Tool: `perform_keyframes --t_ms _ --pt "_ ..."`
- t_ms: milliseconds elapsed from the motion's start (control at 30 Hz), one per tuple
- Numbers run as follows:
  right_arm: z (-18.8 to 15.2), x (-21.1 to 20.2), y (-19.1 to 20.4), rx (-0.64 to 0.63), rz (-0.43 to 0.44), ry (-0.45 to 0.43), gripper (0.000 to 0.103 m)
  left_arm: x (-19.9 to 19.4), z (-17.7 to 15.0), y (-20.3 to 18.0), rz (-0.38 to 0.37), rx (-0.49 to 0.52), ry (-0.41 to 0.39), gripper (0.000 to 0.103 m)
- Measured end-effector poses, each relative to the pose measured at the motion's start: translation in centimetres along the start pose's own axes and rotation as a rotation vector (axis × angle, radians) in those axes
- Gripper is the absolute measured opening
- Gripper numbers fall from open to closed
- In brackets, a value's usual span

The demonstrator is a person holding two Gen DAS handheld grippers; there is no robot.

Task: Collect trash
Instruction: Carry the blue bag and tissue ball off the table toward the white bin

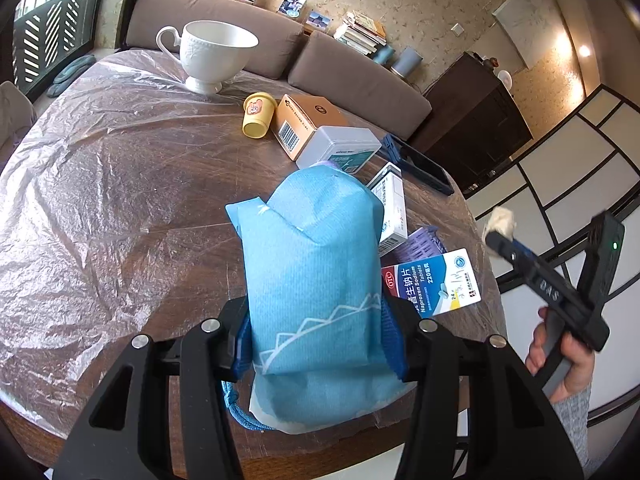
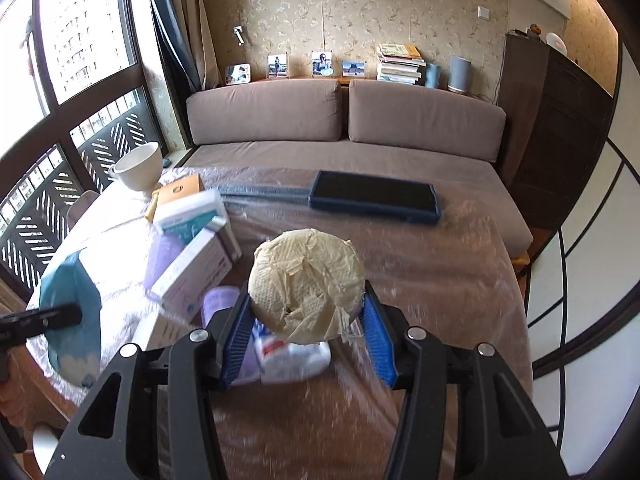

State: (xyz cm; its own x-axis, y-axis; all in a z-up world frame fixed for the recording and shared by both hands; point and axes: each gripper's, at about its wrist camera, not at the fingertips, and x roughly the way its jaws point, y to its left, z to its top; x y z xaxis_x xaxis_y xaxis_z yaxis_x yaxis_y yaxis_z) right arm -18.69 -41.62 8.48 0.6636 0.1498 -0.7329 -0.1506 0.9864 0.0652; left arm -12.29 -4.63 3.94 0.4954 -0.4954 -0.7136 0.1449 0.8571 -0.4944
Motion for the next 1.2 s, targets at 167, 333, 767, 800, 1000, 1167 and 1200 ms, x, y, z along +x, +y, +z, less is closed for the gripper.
perform_keyframes --t_ms 167,333,767,800,1000,1167,1200 --pt "-2.5 -1.9 0.0 0.022 0.017 0.015 0.05 -1.1 -0.9 -1.0 0.017 0.019 -0.018 0.052" --pt "-4.6 -3.9 -0.3 0.05 0.046 0.014 0.05 -2.4 -2.2 -2.1 0.031 0.03 -0.038 0.052" --pt "-8.8 -7.0 1.1 0.024 0.169 0.044 0.05 -5.1 -6.5 -3.5 0.051 -0.007 -0.069 0.052" --pt "-9.1 -7.2 1.4 0.023 0.176 0.048 0.05 -5.3 -6.8 -3.6 0.05 -0.009 -0.07 0.052" --pt "-11.4 -8.3 3.0 0.017 0.19 0.08 0.05 -5.9 -9.0 -3.9 0.04 0.0 -0.043 0.052" --pt "-13.5 -9.3 4.5 0.036 0.167 0.098 0.05 -6.3 -11.0 -4.1 0.031 0.041 -0.011 0.052" --pt "-13.9 -9.3 4.6 0.042 0.163 0.106 0.05 -6.3 -11.4 -4.2 0.031 0.054 -0.001 0.052"
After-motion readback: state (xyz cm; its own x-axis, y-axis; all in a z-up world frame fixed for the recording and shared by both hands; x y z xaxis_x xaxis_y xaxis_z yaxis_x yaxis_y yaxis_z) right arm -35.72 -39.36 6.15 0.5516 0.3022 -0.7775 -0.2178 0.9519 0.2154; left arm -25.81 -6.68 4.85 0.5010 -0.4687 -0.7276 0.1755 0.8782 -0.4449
